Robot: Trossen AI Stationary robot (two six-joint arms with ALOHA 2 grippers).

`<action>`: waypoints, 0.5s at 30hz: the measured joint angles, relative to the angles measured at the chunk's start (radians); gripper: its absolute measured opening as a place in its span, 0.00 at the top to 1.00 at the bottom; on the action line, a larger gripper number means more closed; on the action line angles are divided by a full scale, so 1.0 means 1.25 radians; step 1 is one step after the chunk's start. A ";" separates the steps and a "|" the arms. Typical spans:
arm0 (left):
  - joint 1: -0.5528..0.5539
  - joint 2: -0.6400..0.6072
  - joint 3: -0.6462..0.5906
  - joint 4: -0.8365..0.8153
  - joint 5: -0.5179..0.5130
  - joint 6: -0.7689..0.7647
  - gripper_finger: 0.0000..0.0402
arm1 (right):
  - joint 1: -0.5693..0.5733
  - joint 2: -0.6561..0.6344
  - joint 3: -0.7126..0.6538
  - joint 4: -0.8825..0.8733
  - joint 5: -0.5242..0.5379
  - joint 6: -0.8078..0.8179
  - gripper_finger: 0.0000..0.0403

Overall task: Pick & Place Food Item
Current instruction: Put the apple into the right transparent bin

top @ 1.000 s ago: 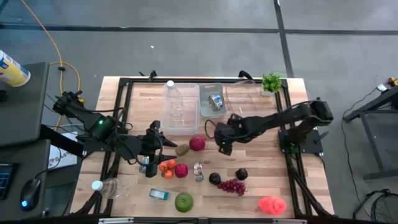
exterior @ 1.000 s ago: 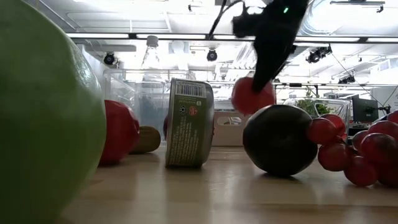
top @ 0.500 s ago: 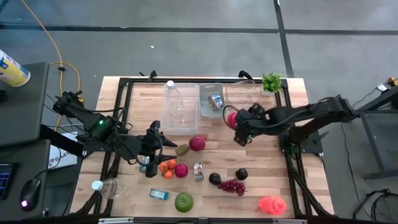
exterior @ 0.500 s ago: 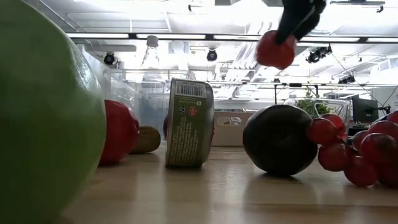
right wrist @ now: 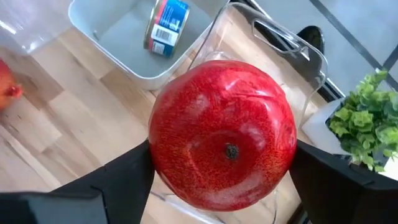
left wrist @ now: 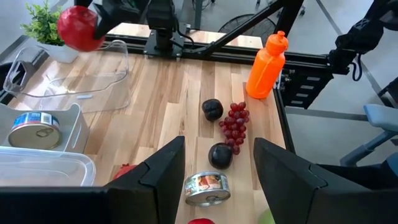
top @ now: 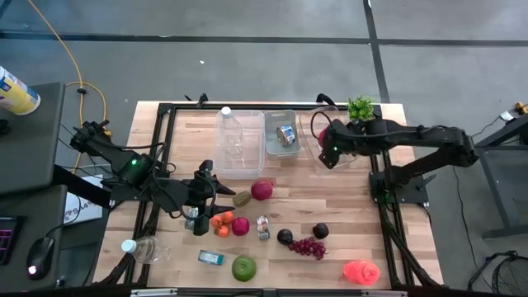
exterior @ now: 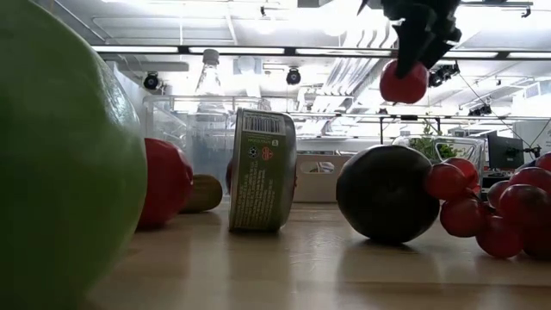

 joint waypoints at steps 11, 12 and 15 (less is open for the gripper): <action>0.000 0.000 0.000 0.000 0.000 0.000 0.55 | -0.045 0.006 0.000 0.035 0.025 -0.084 0.14; 0.000 0.000 0.000 0.000 0.000 0.000 0.55 | -0.044 0.006 0.000 0.035 0.032 -0.086 0.14; 0.000 0.000 0.000 0.000 0.000 0.000 0.55 | -0.044 0.006 0.000 0.034 0.037 -0.085 0.14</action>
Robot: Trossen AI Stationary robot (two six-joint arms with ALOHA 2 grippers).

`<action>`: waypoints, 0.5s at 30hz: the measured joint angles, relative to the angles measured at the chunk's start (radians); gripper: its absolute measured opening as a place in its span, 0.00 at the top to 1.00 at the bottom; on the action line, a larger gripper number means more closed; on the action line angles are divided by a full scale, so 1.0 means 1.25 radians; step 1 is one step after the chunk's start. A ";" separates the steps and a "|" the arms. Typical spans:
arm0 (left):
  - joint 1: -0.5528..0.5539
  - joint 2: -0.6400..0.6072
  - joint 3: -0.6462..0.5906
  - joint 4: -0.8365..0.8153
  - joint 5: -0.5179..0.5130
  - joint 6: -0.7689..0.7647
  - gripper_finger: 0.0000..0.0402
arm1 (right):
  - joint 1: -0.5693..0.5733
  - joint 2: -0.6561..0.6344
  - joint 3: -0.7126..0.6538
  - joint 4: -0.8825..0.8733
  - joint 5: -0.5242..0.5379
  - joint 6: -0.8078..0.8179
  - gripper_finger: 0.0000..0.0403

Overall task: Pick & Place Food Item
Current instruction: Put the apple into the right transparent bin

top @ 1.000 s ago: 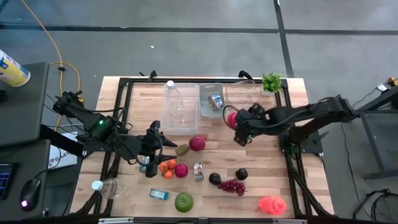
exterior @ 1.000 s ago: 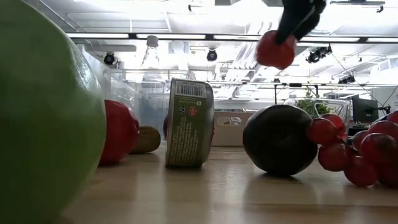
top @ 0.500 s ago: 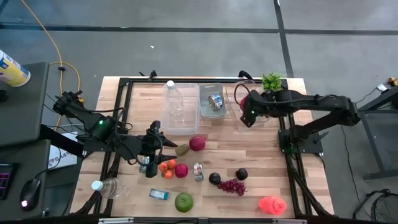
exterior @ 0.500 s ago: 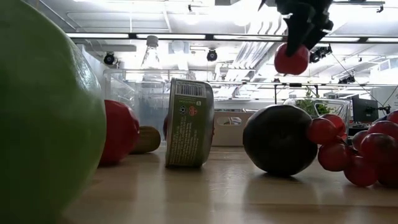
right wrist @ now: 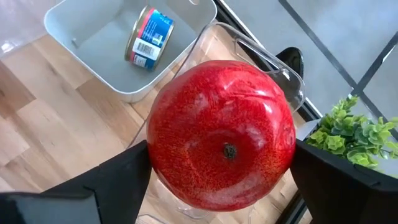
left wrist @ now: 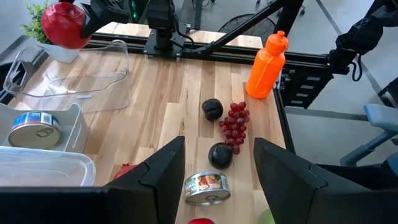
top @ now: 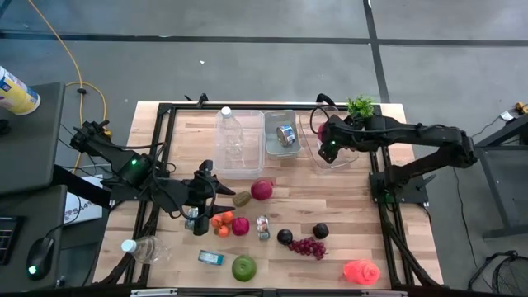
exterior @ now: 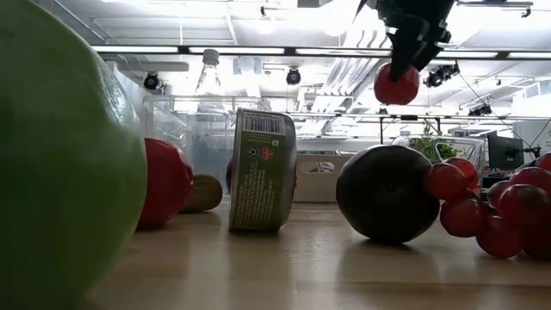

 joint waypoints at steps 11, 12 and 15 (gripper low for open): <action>0.000 0.000 0.000 0.000 0.000 0.000 0.55 | 0.000 0.000 0.000 0.000 -0.006 0.027 0.14; 0.000 0.000 0.000 -0.001 0.000 0.000 0.55 | 0.000 0.000 0.000 0.000 -0.006 0.028 0.14; 0.000 0.000 0.000 -0.001 0.000 0.000 0.55 | 0.000 0.000 0.000 0.000 -0.006 0.029 0.14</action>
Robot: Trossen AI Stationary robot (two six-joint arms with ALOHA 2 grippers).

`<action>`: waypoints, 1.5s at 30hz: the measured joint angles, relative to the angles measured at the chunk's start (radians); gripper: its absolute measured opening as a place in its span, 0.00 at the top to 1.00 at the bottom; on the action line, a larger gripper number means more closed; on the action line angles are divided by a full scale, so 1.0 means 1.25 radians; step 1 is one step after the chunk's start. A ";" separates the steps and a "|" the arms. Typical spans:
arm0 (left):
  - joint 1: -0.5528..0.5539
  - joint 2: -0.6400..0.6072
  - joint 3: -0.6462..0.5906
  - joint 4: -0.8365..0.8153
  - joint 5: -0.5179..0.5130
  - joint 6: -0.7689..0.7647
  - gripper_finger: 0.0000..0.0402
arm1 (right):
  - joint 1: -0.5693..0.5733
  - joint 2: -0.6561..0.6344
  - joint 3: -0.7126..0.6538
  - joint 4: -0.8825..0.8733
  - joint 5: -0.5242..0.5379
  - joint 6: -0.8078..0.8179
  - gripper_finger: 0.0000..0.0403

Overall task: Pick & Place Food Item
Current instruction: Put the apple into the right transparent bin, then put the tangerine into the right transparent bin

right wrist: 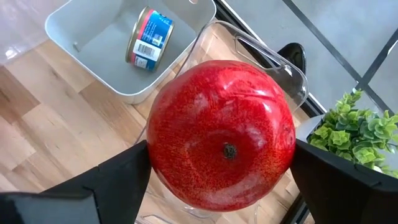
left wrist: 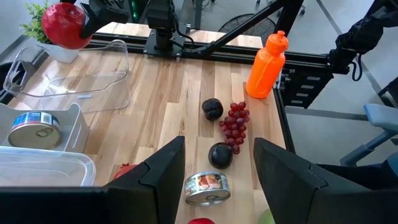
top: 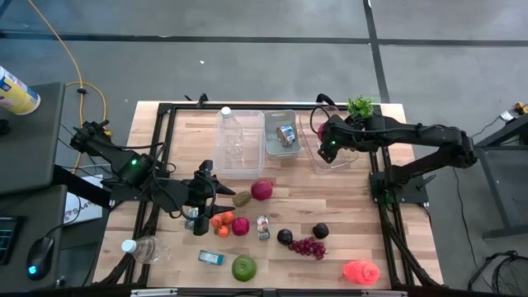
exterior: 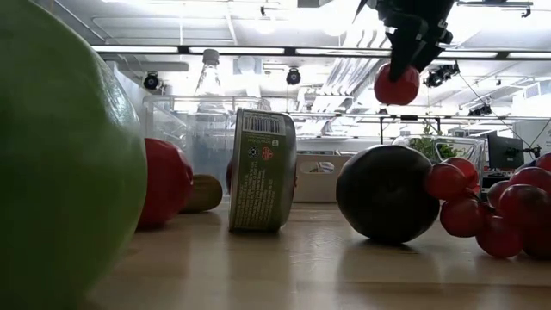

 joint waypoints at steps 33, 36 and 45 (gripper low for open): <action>0.000 0.000 0.000 -0.004 0.000 0.000 0.55 | 0.070 0.000 0.000 0.077 0.007 -0.020 0.04; 0.000 0.000 0.000 -0.010 0.000 0.000 0.55 | 0.130 0.000 0.000 0.114 0.028 -0.022 0.04; -0.010 0.021 -0.003 -0.014 0.001 0.000 0.55 | 0.364 0.010 0.000 0.188 0.166 0.020 0.04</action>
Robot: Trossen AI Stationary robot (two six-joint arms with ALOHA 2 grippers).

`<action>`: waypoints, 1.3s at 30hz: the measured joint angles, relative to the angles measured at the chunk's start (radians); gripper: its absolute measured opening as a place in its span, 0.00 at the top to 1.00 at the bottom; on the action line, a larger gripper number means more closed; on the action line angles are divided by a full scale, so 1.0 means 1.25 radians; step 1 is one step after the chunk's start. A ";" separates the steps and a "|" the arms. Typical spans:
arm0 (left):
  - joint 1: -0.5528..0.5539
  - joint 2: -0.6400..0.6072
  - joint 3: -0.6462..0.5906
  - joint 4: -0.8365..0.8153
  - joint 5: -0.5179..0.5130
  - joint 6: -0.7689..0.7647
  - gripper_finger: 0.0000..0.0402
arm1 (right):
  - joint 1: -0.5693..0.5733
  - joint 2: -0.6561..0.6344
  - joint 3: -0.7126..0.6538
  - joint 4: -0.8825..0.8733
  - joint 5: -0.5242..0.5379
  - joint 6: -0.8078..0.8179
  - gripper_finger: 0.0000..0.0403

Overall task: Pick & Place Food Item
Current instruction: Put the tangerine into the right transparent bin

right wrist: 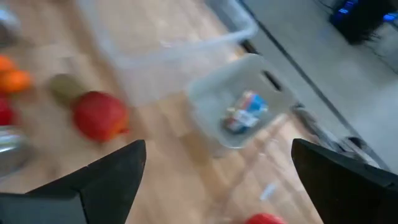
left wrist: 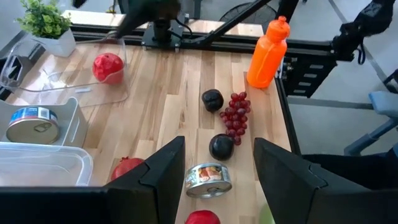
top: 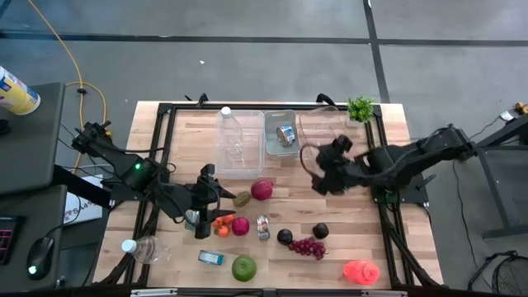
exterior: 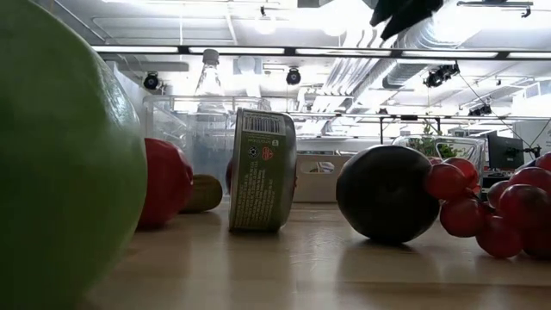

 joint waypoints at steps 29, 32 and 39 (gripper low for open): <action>-0.157 0.037 -0.225 -0.219 -0.008 -0.246 0.55 | 0.249 0.233 -0.001 0.205 0.211 -0.100 0.04; -0.158 0.038 -0.276 -0.181 -0.006 -0.250 0.55 | 0.249 0.233 -0.001 0.205 0.211 -0.101 0.04; -0.146 0.038 -0.322 -0.130 -0.005 -0.265 0.55 | 0.244 0.233 -0.001 0.205 0.208 -0.102 0.04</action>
